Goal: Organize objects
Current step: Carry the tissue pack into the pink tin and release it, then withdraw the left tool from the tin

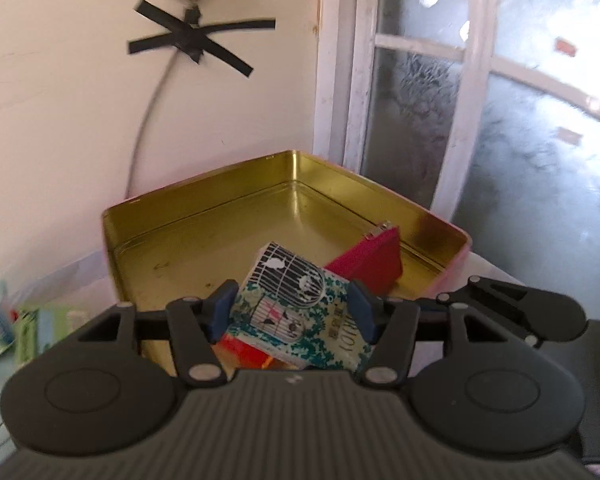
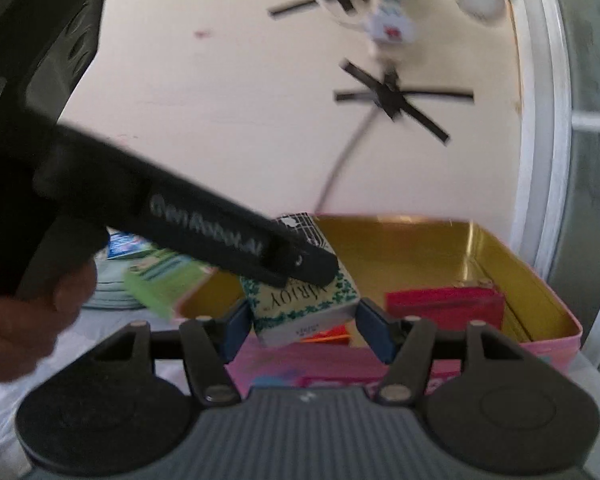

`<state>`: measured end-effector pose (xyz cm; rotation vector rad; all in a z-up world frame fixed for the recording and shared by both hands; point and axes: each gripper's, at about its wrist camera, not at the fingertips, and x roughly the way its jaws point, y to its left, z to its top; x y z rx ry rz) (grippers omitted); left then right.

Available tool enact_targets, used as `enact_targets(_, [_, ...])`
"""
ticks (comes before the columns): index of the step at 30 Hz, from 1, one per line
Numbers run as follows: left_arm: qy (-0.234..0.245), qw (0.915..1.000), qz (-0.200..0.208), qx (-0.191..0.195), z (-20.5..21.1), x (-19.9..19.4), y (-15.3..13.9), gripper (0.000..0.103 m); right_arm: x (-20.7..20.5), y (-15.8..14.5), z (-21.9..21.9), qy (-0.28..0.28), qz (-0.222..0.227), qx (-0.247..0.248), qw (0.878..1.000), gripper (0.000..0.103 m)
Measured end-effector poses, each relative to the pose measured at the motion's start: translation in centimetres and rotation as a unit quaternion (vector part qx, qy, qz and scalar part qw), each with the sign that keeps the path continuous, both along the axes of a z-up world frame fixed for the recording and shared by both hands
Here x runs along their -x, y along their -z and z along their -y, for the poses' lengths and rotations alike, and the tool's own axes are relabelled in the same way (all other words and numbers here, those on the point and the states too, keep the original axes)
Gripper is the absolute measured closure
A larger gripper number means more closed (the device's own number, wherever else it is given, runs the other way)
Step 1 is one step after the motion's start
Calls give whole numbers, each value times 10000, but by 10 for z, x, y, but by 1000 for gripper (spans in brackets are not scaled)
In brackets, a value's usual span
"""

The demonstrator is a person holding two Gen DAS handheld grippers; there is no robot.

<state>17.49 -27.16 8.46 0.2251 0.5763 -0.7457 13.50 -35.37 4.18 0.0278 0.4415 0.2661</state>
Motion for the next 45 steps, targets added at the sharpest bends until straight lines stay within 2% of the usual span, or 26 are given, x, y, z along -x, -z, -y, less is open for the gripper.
enact_targets(4, [-150,9998,-40,-120,28,-26,8,37,-37,7,22,63,-319,-224,9992,44])
enact_targets(5, [-223,9997,-50,-125,33,-31,11,35,-44,8,23,186,-293,-148,9993,43])
enact_targets(7, [-419,9991,-52,-83,36,-38,13,23,-53,12,19,471,-148,216,9985,43])
enact_targets(10, [-636,9979,-71,-125,38,-40,15,23,-64,22,15,896,11,604,9941,37])
enact_targets(12, [-707,9973,61,-203,33,-32,14,23,-61,24,19,920,55,430,9948,30])
enact_targets(14, [-763,9967,201,-216,23,-22,12,23,-53,22,21,929,121,285,9952,25])
enact_targets(18, [-918,9951,337,-135,3,-4,6,23,-28,17,15,1002,265,162,9945,25])
enact_targets(24, [-1098,9915,655,-249,-29,35,5,23,14,14,1,1156,464,-156,9921,24])
enact_targets(27, [-1163,9904,714,-234,-48,53,7,22,38,13,-5,1224,492,-378,9905,23])
enact_targets(31, [-1276,9891,709,-204,-76,69,10,21,62,15,-19,1207,474,-403,9907,22])
enact_targets(37, [-1679,9834,616,-317,-120,79,22,21,69,20,-46,849,85,-432,9954,22])
enact_targets(45, [-2383,9690,482,-437,-188,76,41,21,69,17,-105,219,-18,-113,9997,22])
